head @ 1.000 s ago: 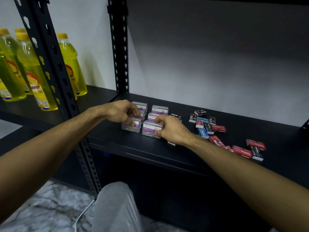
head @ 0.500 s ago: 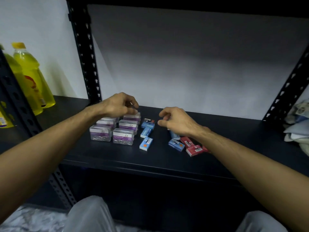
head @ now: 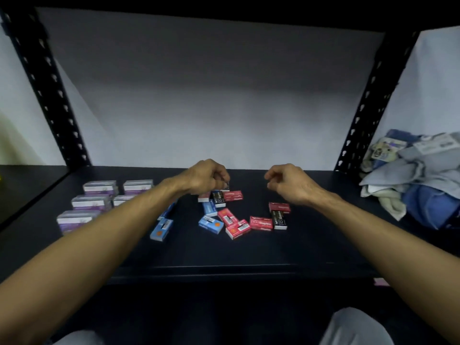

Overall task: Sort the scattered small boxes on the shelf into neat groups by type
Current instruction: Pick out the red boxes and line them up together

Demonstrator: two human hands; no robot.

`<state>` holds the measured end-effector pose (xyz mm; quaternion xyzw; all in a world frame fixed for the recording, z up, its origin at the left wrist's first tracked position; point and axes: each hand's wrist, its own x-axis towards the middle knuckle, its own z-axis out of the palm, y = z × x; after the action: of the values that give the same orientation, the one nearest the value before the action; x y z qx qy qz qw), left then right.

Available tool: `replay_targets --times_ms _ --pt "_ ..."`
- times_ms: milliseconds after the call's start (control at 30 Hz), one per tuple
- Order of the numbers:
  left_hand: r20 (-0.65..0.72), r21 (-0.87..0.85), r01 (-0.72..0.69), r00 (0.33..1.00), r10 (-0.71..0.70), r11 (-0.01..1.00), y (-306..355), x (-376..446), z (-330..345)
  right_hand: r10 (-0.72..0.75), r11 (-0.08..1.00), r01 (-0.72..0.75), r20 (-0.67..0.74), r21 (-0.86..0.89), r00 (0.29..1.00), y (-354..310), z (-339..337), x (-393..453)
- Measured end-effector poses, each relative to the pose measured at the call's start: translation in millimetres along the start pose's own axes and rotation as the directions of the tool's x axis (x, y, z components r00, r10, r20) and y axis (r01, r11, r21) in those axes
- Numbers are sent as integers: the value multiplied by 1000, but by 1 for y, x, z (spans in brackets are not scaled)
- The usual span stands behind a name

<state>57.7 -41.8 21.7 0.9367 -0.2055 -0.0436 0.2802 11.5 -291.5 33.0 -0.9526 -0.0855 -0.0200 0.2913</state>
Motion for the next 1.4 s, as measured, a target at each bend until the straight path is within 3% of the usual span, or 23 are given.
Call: replay_targets --times_ms 233,433,733,933,1400 --pt "117 181 3 993 -25 983 9 32 37 93 988 -73 142 -137 986 50 -4 -1" --pt "169 298 -13 985 -39 954 7 44 45 129 984 -92 255 -154 958 69 5 7" --pt "120 186 -44 993 22 981 18 50 51 91 987 -51 275 -149 957 74 5 13" --pt "129 114 -85 989 70 990 19 53 57 53 997 -45 162 -56 985 77 10 14" --pt "246 84 12 969 -32 996 4 43 33 8 998 -1 122 -57 993 79 15 13"
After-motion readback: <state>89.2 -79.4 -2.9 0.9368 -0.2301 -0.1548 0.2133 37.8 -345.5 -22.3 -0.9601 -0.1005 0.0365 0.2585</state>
